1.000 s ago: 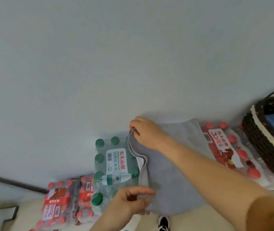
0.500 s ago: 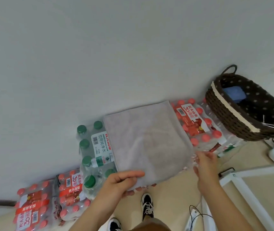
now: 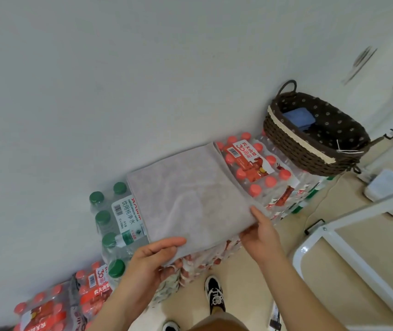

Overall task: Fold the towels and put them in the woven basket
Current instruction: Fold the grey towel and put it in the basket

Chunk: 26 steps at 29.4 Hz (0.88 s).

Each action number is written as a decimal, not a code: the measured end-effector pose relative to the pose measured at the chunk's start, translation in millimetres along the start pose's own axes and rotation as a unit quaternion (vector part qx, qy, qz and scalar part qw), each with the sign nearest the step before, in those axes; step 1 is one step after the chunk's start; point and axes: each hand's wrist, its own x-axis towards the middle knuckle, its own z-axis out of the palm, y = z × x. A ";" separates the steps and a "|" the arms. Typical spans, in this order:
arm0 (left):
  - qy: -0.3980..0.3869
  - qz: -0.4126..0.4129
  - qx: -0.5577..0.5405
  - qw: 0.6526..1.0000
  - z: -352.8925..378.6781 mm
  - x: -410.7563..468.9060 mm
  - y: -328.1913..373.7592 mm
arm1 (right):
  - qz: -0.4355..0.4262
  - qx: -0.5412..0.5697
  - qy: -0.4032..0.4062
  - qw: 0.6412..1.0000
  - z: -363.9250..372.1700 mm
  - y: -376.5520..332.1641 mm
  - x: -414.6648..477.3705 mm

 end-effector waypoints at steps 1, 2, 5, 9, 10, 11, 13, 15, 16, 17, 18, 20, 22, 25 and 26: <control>-0.002 0.003 0.020 1.000 -1.7 0.5 0.1 | -0.022 -0.014 0.008 1.000 0.2 -8.1 1.5; -0.003 0.004 0.046 0.999 -3.2 0.7 0.2 | -0.045 -0.037 0.014 0.998 0.2 -15.5 2.1; 0.016 -0.008 0.126 0.992 -4.0 3.9 -3.4 | -0.128 -0.172 0.043 0.976 -6.6 -34.5 3.4; 0.034 -0.047 0.168 0.984 1.3 4.2 -10.6 | -0.196 -0.317 0.077 0.925 -15.3 -50.8 1.0; 0.032 -0.056 0.174 0.983 1.3 2.9 -12.1 | -0.205 -0.336 0.083 0.915 -17.2 -52.8 2.2; 0.028 -0.064 0.179 0.981 0.6 1.3 -13.4 | -0.213 -0.358 0.088 0.905 -19.7 -53.5 4.1; 0.010 -0.071 0.188 0.980 -2.5 -1.0 -15.9 | -0.227 -0.409 0.093 0.879 -25.2 -53.0 7.2; -0.005 -0.071 0.193 0.979 -5.3 -3.0 -16.8 | -0.239 -0.439 0.077 0.863 -31.0 -52.7 7.4; -0.012 -0.069 0.186 0.980 -6.7 -3.4 -17.4 | -0.244 -0.447 0.061 0.859 -32.8 -54.9 6.7; -0.022 -0.070 0.167 0.983 -9.0 -3.5 -18.8 | -0.244 -0.451 0.044 0.857 -33.7 -58.0 4.9; -0.037 -0.070 0.137 0.987 -11.4 -3.9 -20.0 | -0.236 -0.451 0.028 0.860 -33.6 -61.7 2.9; -0.066 -0.052 0.099 0.992 -14.2 -5.4 -21.1 | -0.207 -0.437 -0.005 0.876 -31.5 -68.9 -2.4; -0.041 -0.015 0.155 0.987 -12.1 -8.6 -19.8 | -0.169 -0.441 -0.057 0.880 -30.1 -75.9 -7.4; 0.056 0.082 0.235 0.967 -3.1 -9.9 -15.1 | -0.124 -0.517 -0.143 0.835 -25.1 -91.2 -12.8; 0.083 0.112 0.252 0.958 -1.9 -8.7 -14.0 | -0.123 -0.551 -0.153 0.811 -22.1 -96.3 -13.9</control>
